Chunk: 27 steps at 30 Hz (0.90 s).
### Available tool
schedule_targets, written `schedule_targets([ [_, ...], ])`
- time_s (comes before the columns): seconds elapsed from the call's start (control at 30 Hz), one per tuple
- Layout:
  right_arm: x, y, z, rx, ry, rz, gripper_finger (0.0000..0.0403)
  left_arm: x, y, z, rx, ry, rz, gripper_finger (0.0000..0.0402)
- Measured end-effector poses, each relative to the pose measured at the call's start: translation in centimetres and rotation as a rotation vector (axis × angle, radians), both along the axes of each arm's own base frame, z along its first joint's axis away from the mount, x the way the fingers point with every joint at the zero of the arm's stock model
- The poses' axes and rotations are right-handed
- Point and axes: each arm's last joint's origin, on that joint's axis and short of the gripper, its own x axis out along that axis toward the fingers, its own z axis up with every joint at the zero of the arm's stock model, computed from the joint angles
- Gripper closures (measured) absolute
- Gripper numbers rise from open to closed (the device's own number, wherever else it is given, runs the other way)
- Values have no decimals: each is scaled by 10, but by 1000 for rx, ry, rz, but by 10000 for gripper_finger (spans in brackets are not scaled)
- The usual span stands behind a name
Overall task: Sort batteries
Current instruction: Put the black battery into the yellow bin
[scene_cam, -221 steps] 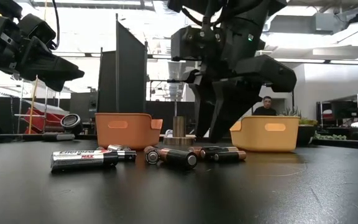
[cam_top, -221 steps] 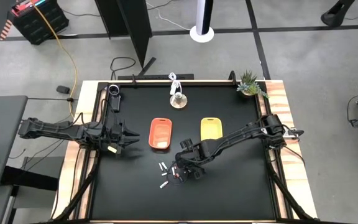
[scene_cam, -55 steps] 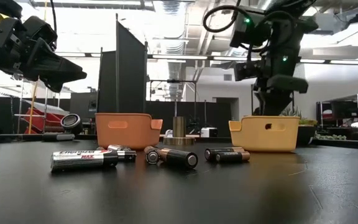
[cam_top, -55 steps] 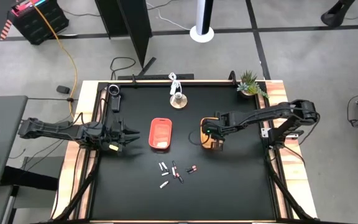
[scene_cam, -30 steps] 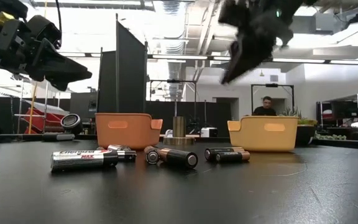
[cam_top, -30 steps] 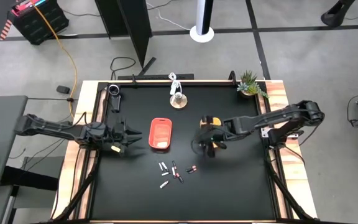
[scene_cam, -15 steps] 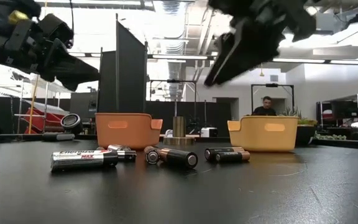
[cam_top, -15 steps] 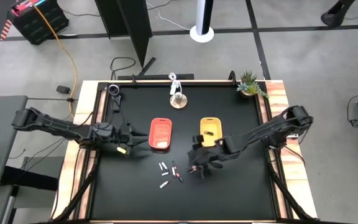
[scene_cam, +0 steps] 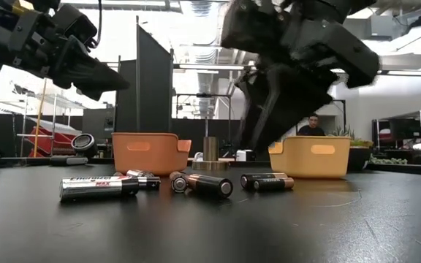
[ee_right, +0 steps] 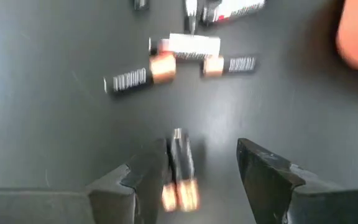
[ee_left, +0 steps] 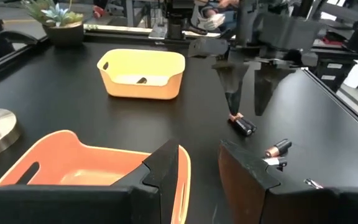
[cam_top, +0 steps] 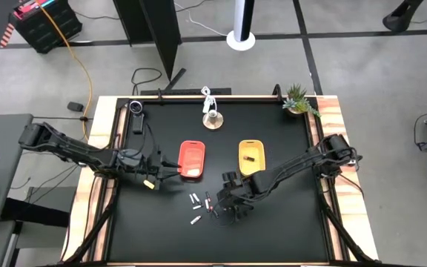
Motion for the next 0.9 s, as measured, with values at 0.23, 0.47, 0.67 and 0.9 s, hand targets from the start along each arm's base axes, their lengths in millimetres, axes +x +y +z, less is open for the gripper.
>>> schedule_targets([
  [0.23, 2, 2, -10, 39, 31, -19, 198, 2, 0, 0, 1, -5, 2, 291],
  [0.47, 2, 0, -21, 28, 76, -31, 227, 2, 0, 1, -1, -14, 1, 291],
  [0.67, 3, -5, -22, 24, 81, -42, 244, 1, 0, 0, 0, -11, 1, 291],
  [0.9, 4, -6, -22, 21, 82, -33, 258, 1, 0, 0, 0, -10, 1, 291],
])
